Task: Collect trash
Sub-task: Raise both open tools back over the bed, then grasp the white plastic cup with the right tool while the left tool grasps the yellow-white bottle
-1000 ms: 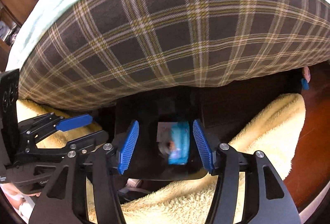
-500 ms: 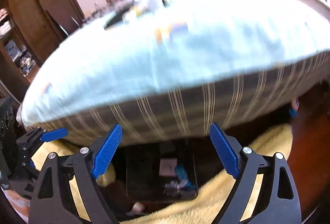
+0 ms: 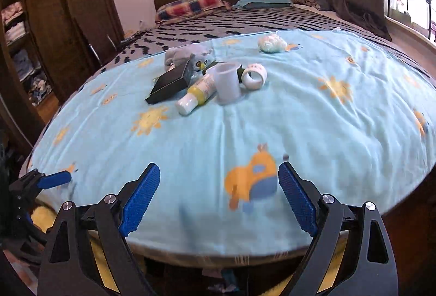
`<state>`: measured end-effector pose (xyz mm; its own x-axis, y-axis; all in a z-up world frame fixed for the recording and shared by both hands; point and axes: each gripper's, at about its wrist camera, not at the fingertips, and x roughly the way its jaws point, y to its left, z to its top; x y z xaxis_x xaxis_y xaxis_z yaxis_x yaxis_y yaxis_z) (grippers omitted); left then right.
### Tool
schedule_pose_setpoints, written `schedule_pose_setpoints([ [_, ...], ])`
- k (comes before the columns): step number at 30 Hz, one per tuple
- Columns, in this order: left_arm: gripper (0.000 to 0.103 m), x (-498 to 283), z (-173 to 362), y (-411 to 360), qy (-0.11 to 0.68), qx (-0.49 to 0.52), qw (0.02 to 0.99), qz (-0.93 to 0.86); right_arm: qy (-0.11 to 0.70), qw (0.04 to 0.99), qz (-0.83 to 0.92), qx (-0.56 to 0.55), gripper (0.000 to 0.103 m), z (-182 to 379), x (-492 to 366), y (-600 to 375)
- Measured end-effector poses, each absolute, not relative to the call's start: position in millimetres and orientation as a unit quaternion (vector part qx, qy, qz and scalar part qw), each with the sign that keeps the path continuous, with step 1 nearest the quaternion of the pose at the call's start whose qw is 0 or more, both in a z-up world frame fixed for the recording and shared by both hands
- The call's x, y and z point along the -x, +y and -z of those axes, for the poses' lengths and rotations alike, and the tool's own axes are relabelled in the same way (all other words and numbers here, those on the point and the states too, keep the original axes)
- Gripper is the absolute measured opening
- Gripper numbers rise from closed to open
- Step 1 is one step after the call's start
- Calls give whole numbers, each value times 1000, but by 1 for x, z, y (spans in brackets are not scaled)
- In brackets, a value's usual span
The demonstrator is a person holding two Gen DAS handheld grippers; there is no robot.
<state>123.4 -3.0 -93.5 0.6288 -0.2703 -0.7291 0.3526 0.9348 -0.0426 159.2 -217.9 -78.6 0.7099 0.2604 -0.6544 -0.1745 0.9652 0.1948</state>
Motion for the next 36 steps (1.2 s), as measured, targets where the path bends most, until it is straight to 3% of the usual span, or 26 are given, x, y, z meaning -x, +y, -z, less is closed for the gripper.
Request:
schedule_pose_setpoints([
  [3, 95, -147, 94, 0, 398, -49, 902, 160, 359, 925, -115, -55, 89, 77, -179, -211],
  [5, 95, -158, 95, 3, 398, -44, 904, 152, 353, 928, -113, -48, 82, 79, -194, -207],
  [10, 94, -182, 94, -3, 394, -24, 906, 156, 361, 924, -112, -49, 52, 88, -231, -199],
  [13, 92, -188, 94, -14, 388, -35, 905, 170, 364, 924, -107, -46, 45, 90, -246, -198],
  [20, 89, -209, 93, -33, 393, -40, 901, 182, 373, 919, -113, -51, 37, 92, -269, -199],
  [36, 83, -259, 98, -71, 415, -37, 890, 183, 401, 909, -110, -27, 40, 83, -319, -192],
])
